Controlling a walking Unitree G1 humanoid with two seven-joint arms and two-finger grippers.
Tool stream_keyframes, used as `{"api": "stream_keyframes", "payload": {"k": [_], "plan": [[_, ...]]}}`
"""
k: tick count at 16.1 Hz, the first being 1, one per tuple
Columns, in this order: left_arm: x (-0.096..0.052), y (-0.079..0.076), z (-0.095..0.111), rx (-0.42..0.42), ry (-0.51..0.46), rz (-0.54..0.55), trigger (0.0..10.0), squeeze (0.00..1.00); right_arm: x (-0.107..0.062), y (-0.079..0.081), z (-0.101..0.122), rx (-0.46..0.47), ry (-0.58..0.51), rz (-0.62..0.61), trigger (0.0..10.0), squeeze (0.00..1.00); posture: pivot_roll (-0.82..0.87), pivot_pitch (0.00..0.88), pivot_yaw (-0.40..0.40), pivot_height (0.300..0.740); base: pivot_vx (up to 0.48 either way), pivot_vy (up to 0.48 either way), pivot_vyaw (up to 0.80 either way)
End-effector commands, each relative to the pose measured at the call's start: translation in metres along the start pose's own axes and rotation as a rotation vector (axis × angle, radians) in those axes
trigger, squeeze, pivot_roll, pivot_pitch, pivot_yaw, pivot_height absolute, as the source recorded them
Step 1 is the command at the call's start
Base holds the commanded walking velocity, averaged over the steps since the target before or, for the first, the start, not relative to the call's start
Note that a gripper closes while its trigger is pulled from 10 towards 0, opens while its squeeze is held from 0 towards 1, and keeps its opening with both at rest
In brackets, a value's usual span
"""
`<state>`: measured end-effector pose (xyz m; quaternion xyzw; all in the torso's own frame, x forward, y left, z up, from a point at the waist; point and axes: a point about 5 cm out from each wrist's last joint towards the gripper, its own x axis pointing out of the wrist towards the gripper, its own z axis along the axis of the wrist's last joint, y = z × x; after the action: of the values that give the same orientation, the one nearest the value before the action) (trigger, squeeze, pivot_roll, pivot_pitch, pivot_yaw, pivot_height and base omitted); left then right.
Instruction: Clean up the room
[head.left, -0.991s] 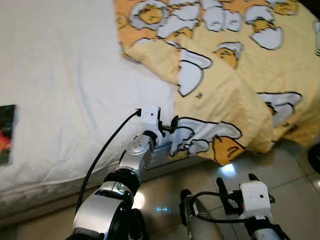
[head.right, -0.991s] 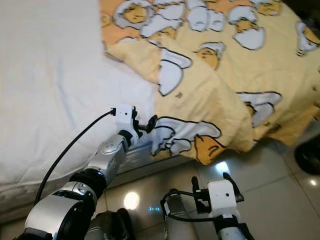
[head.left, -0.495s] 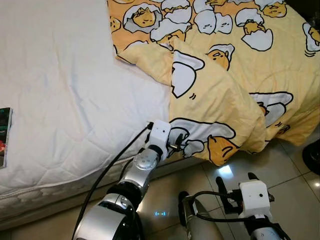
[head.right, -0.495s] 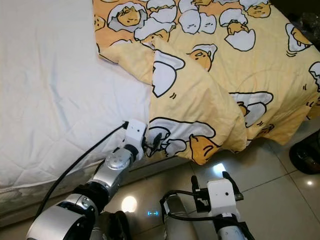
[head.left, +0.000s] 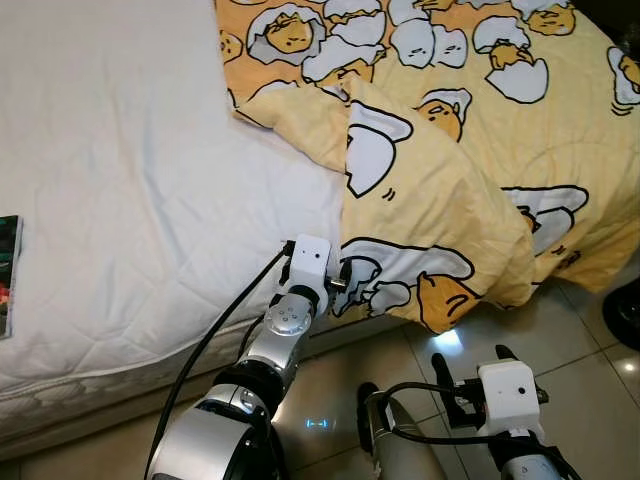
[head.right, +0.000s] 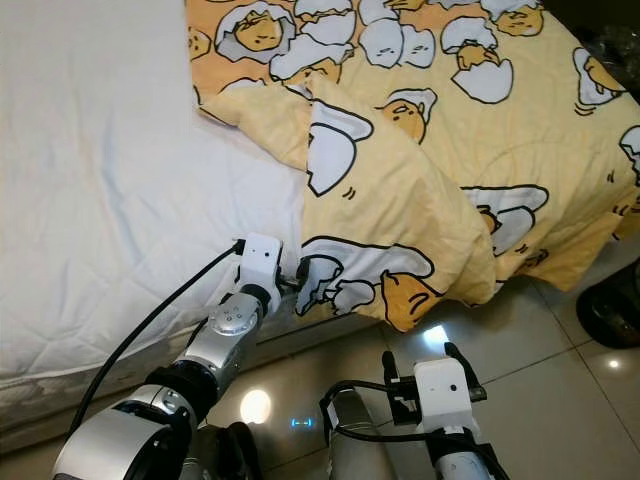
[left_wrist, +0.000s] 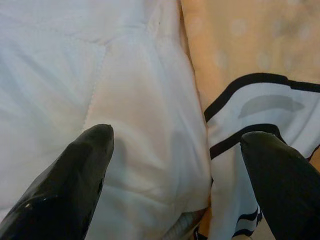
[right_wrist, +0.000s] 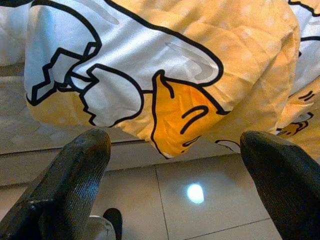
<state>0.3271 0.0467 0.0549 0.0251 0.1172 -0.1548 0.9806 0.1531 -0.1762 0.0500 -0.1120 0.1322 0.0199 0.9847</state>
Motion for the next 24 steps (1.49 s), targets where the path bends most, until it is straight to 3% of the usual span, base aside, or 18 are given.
{"api": "stream_keyframes", "payload": {"k": [1,9,15,19,22,24], "plan": [[0.002,-0.025,0.003,-0.038,0.01,-0.056,10.0,0.0,-0.006,0.0,-0.006,-0.002,0.032,0.0,10.0,0.0,-0.36,0.256,0.028,0.719,0.0,0.0,0.0],[0.002,-0.048,0.003,-0.054,0.044,-0.205,10.0,0.0,-0.009,0.0,-0.008,-0.004,0.038,-0.001,10.0,0.0,-0.38,0.267,0.03,0.719,0.0,0.0,0.0],[0.007,-0.051,0.007,-0.081,0.086,-0.173,10.0,0.0,-0.015,0.001,-0.008,-0.007,0.046,0.003,10.0,0.0,-0.41,0.281,0.026,0.719,0.0,0.0,0.0],[0.004,-0.075,0.013,-0.124,0.05,-0.29,10.0,0.0,-0.02,0.0,-0.009,-0.014,0.054,0.001,10.0,0.0,-0.42,0.293,0.024,0.719,0.0,0.0,0.0],[0.002,-0.082,0.013,-0.109,0.033,-0.327,10.0,0.0,-0.019,0.001,-0.008,-0.011,0.053,0.002,10.0,0.0,-0.41,0.294,0.025,0.719,0.0,0.0,0.0],[-0.005,-0.074,0.016,-0.117,-0.106,-0.336,10.0,0.0,-0.018,0.001,-0.007,-0.016,0.044,-0.008,10.0,0.0,-0.4,0.285,0.034,0.719,0.0,0.0,0.0]]}}
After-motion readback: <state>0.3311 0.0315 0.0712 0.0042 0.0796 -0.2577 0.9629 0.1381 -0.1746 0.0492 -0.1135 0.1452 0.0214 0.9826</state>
